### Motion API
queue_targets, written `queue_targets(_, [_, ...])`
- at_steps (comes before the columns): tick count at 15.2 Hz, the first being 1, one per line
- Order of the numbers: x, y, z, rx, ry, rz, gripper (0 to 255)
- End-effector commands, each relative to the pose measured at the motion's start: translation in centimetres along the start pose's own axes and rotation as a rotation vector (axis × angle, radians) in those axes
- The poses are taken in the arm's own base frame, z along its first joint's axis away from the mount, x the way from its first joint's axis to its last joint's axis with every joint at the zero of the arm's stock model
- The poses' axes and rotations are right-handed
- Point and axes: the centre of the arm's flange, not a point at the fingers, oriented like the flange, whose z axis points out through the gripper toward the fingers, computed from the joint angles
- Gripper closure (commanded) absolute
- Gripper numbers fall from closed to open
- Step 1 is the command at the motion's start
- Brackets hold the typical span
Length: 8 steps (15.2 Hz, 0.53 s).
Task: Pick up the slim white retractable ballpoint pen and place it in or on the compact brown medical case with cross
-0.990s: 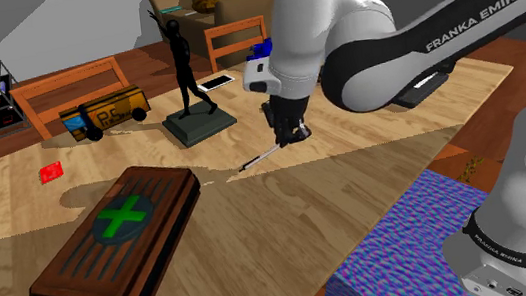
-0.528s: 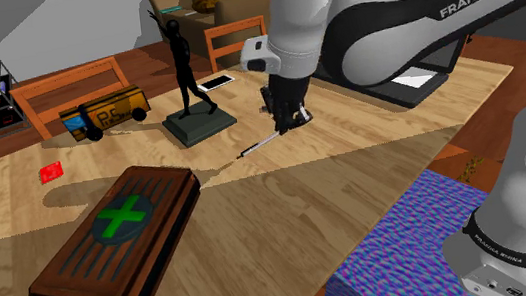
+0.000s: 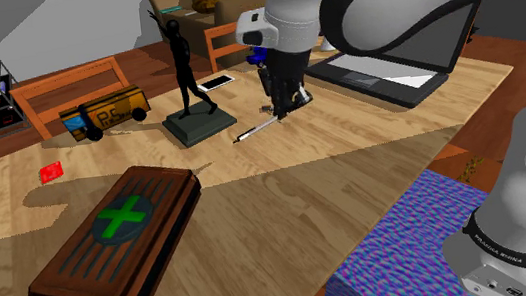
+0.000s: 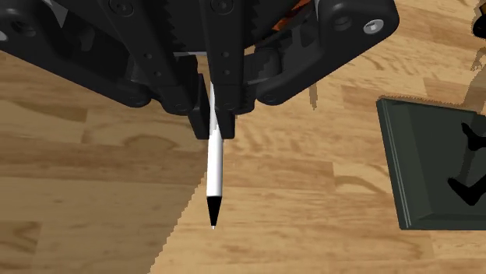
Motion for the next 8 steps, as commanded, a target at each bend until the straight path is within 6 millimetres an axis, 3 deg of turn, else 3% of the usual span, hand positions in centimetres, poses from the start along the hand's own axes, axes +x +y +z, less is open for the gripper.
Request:
queue_targets(1, [0.0,0.1,-0.9,0.001,0.000,0.000,255])
queue_targets(8, [8.9,2.3,-1.4,0.001,0.000,0.000,255])
